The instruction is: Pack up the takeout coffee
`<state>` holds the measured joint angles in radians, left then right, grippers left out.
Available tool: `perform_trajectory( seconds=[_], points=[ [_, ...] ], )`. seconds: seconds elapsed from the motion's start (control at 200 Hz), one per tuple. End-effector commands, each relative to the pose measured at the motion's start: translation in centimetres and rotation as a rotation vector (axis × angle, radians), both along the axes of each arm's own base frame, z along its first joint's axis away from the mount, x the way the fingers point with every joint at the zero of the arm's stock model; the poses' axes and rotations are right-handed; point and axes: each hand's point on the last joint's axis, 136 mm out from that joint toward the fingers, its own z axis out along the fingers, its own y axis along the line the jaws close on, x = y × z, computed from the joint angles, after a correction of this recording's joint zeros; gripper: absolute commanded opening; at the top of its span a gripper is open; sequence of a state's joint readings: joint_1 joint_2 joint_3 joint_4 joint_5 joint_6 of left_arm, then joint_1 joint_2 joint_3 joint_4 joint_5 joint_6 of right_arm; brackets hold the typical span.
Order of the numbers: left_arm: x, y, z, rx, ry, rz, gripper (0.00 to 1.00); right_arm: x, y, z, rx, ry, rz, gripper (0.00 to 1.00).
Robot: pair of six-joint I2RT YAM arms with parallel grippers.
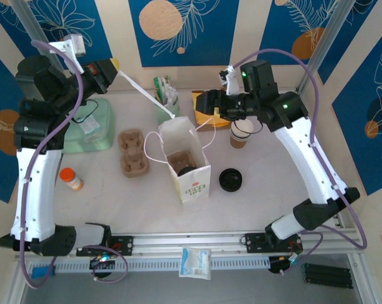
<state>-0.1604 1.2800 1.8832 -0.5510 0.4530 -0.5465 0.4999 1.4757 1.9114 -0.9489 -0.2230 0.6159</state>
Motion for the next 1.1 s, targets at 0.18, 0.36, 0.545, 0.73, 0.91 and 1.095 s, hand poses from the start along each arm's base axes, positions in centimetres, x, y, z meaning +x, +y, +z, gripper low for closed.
perform_trajectory(
  seconds=[0.18,0.36,0.545,0.73,0.91,1.095],
  points=[
    [-1.1,-4.7,-3.2,-0.039,0.093,-0.15,0.0,-2.2,-2.3,0.0,0.023,0.007,-0.029,0.72],
    [-1.5,-7.9,-6.6,0.008,0.16,-0.213,0.0,-2.9,-2.7,-1.0,0.023,0.035,-0.03,0.72],
    [-2.0,-9.7,-10.2,0.047,0.237,-0.251,0.0,-3.6,-3.1,-1.8,0.018,0.054,-0.032,0.72],
    [-2.4,-10.9,-13.5,0.072,0.3,-0.273,0.0,-4.3,-3.0,-2.5,0.022,0.075,-0.018,0.72],
    [-2.3,-12.1,-15.8,0.078,0.343,-0.292,0.0,-5.0,-2.6,-2.8,0.024,0.086,0.012,0.72],
    [-2.1,-14.0,-18.1,0.097,0.384,-0.326,0.0,-5.6,-2.4,-3.0,0.019,0.089,0.025,0.72]
  ],
)
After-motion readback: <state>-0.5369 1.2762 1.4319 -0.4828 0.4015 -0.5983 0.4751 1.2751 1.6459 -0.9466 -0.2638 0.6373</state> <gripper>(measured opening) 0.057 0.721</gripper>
